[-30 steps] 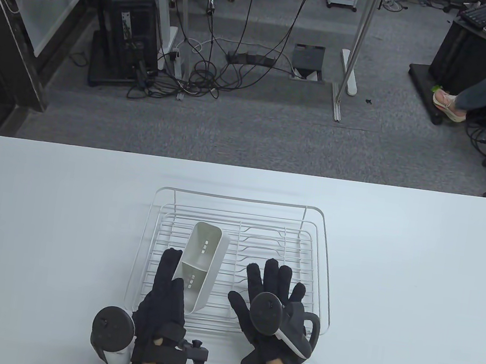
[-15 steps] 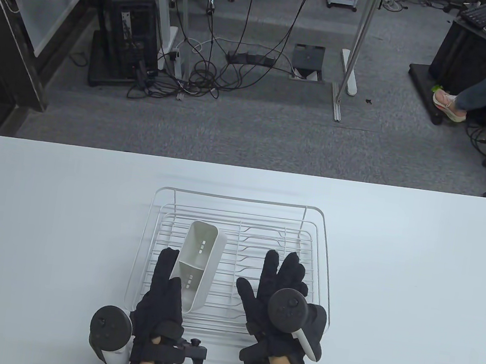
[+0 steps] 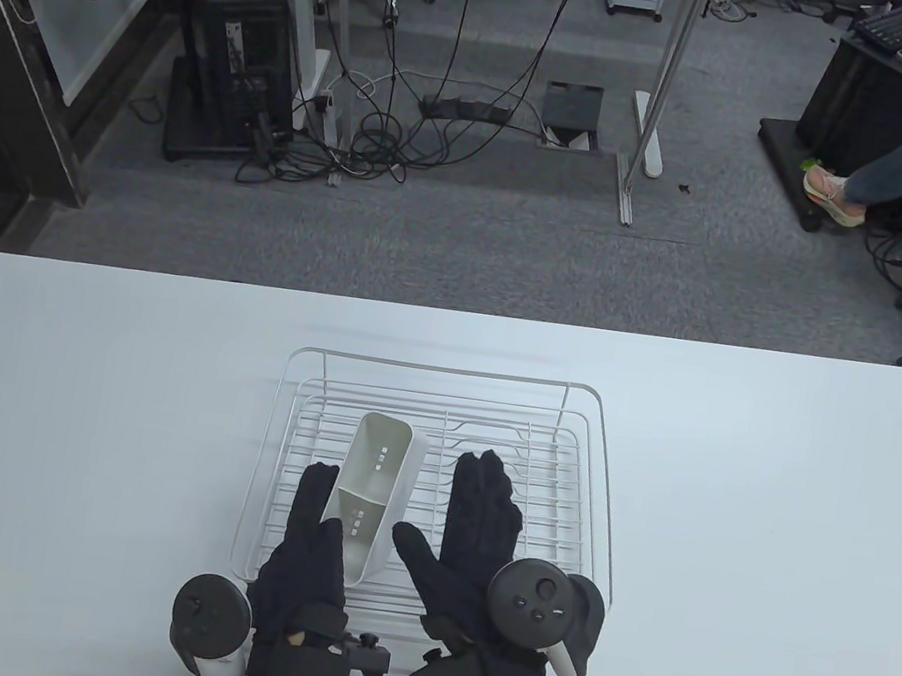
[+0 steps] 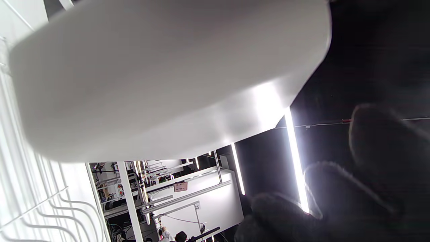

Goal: Hang the cutlery bin on dish rack (Opening facing upward)

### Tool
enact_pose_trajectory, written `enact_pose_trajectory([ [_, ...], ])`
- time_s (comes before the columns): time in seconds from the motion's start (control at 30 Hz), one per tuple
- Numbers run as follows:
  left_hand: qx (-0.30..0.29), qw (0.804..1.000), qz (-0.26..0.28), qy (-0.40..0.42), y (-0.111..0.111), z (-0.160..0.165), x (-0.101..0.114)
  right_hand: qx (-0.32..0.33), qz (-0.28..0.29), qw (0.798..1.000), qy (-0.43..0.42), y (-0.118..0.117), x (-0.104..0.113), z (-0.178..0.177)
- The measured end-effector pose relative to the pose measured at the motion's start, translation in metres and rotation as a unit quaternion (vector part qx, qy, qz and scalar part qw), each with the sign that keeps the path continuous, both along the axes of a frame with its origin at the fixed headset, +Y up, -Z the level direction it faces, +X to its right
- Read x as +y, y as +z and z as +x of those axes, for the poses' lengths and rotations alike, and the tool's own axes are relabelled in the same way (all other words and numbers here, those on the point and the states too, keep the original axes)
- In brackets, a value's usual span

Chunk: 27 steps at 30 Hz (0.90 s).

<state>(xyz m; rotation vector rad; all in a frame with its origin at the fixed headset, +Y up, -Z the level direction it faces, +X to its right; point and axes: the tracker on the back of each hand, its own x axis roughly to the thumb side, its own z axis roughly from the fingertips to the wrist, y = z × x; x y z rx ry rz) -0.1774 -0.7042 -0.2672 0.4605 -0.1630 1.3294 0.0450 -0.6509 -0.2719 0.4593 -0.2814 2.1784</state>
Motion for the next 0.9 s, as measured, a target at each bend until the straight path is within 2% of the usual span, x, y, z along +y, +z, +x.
enact_pose_trajectory([
  [0.3,-0.011,1.0,0.018,-0.023,0.004,0.01,0.003,0.02,-0.004,0.998,0.052,0.007,-0.005,-0.025],
  [0.43,-0.015,0.999,0.025,-0.04,0.006,0.015,0.004,0.022,-0.019,0.998,0.058,0.005,-0.007,-0.026],
  [0.9,-0.012,0.996,0.041,-0.072,0.007,0.019,0.005,0.01,-0.011,0.998,0.068,0.003,-0.005,-0.022],
])
